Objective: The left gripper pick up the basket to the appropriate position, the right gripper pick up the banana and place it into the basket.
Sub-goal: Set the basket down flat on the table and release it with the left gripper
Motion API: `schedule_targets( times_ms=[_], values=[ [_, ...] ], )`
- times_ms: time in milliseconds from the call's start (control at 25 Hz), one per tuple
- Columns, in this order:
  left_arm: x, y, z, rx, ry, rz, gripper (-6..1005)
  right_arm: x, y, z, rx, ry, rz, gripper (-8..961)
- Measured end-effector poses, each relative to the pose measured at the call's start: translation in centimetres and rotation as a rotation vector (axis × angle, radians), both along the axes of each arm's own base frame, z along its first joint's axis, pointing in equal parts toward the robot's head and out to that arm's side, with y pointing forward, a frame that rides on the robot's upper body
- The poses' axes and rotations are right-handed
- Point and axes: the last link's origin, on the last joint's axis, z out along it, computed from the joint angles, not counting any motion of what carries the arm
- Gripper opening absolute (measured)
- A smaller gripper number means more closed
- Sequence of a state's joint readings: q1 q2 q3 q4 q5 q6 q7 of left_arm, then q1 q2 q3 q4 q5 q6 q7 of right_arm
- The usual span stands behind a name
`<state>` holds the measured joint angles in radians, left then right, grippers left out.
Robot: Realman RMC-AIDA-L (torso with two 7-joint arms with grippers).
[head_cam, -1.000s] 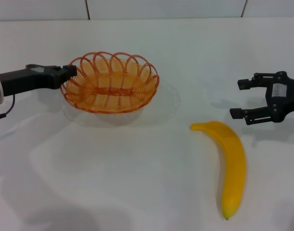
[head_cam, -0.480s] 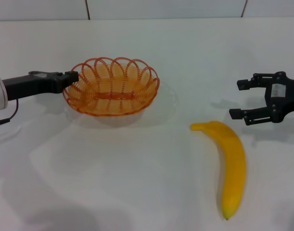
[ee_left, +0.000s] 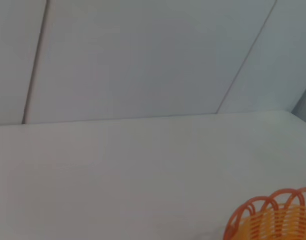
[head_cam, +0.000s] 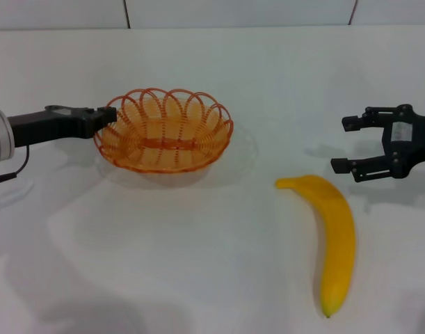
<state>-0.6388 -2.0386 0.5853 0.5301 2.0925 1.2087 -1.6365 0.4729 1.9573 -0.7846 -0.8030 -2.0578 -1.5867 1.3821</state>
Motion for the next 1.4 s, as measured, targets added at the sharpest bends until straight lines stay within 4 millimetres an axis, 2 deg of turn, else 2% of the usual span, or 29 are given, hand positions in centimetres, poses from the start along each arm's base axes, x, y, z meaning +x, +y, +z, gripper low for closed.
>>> schedule_targets(
  times_ms=[720, 1160, 1400],
  values=[
    [0.04, 0.01, -0.04, 0.000, 0.007, -0.010, 83, 0.06, -0.07, -0.02, -0.007, 0.007, -0.005, 878],
    [-0.12, -0.13, -0.31, -0.004, 0.004, -0.002, 279, 0.04, -0.10, -0.07, -0.009, 0.008, -0.004, 877],
    [-0.37, -0.12, 0.30, 0.024, 0.003, -0.006, 529, 0.18, -0.24, -0.08, -0.007, 0.010, -0.009, 876]
  ],
)
